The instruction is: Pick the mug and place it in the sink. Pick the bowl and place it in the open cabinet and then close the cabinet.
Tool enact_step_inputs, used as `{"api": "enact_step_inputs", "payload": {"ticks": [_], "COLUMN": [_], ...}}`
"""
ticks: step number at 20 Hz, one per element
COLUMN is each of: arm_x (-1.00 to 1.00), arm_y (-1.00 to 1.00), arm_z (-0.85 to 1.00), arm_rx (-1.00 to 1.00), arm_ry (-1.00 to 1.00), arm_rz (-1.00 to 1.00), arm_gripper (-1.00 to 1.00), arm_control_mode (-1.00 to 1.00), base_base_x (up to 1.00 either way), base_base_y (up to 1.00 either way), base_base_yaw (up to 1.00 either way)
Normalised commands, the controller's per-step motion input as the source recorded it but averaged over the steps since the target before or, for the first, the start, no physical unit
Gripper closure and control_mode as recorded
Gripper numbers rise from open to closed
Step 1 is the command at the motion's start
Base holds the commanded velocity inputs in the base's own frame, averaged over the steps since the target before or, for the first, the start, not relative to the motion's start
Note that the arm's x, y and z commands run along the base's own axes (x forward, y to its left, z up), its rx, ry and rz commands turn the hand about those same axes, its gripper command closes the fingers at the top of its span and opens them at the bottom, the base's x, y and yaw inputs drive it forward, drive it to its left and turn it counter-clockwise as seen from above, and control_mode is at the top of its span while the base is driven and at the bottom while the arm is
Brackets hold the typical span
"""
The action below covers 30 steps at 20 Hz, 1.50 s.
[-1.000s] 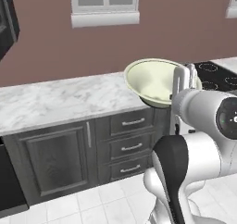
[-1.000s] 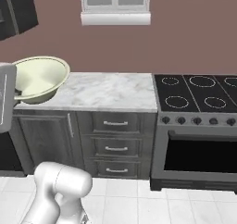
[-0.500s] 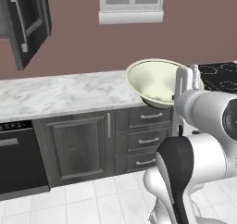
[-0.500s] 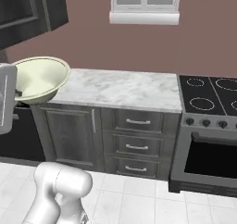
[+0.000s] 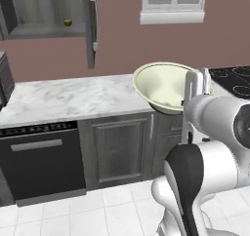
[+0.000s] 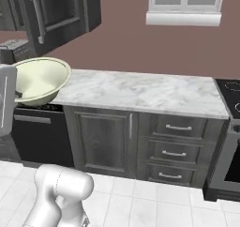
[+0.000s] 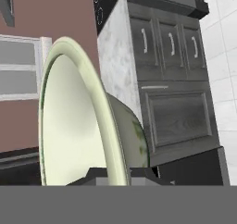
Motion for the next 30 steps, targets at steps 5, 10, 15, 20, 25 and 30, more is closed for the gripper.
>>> {"api": "enact_step_inputs", "payload": {"ticks": [5, 10, 15, 20, 25, 30], "arm_x": [0.0, 0.0, 0.0, 0.0, 0.0, 0.0], "arm_y": [0.0, 0.0, 0.0, 0.0, 0.0, 0.0], "arm_z": [0.0, 0.0, 0.0, 0.0, 0.0, 0.0], "arm_rx": [0.0, 0.0, 0.0, 0.0, 0.0, 0.0], "arm_ry": [0.0, 0.0, 0.0, 0.0, 0.0, 0.0], "arm_rz": [0.0, 0.0, 0.0, 0.0, 0.0, 0.0], "arm_gripper": [1.0, 1.0, 1.0, 1.0, 1.0, 1.0], "arm_control_mode": [1.0, 1.0, 1.0, 1.0, 1.0, 1.0], "base_base_x": [-0.45, -0.79, -0.14, -0.03, -0.26, -0.77], "base_base_y": [0.63, 0.42, 1.0, 1.0, 0.45, 0.27], "base_base_yaw": [-0.13, -0.33, -0.36, -0.38, -0.27, -0.25]}}
